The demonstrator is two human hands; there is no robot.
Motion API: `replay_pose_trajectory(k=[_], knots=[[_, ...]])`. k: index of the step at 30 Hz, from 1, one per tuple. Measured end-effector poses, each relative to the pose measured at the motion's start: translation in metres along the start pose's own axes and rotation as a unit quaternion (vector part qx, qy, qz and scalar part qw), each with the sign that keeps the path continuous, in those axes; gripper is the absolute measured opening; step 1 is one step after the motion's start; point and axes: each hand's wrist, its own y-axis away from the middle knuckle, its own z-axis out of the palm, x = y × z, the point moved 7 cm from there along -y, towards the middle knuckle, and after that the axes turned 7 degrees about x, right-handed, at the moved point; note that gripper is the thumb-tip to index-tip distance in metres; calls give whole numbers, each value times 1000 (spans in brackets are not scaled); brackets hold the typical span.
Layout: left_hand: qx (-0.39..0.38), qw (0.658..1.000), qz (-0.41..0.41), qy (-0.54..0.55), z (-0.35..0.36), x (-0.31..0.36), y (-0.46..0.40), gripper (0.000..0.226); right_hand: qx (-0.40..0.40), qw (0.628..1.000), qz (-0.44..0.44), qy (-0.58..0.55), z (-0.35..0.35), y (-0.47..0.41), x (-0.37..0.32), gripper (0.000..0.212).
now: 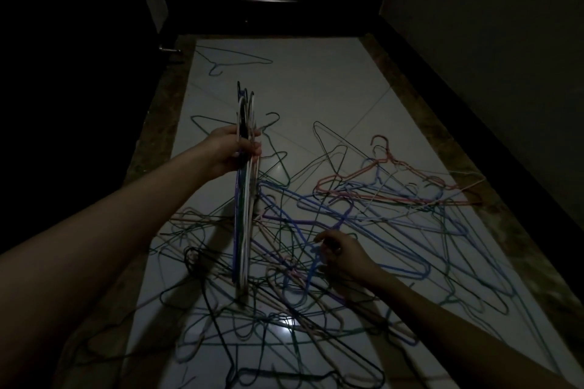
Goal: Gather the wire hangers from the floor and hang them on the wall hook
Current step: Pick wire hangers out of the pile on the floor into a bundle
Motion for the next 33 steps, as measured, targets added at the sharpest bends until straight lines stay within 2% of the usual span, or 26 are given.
replay_pose_trajectory(k=[4,10,13,17,22,25,29,33], knots=[[0,1000,6,6,-3,5,2,34,16,1000,4,-21,-15,-7,-12,26],[7,1000,12,13,-10,12,5,33,146,982,6,-117,-69,-18,-39,17],[11,1000,16,10,-13,15,7,33,193,974,-11,-121,-98,-25,-52,12],[12,1000,17,12,-16,23,9,33,156,984,-86,1,-122,-33,-78,14],[1,1000,31,-5,-13,28,13,30,152,970,-158,107,-137,-37,-97,16],[-13,999,36,-26,-1,28,19,31,152,973,-154,80,-143,-35,-115,20],[-50,996,31,-60,24,25,31,33,121,985,-122,-25,-140,-31,-142,18],[-94,994,10,-54,51,18,41,35,150,976,-135,-81,-135,-35,-163,18]])
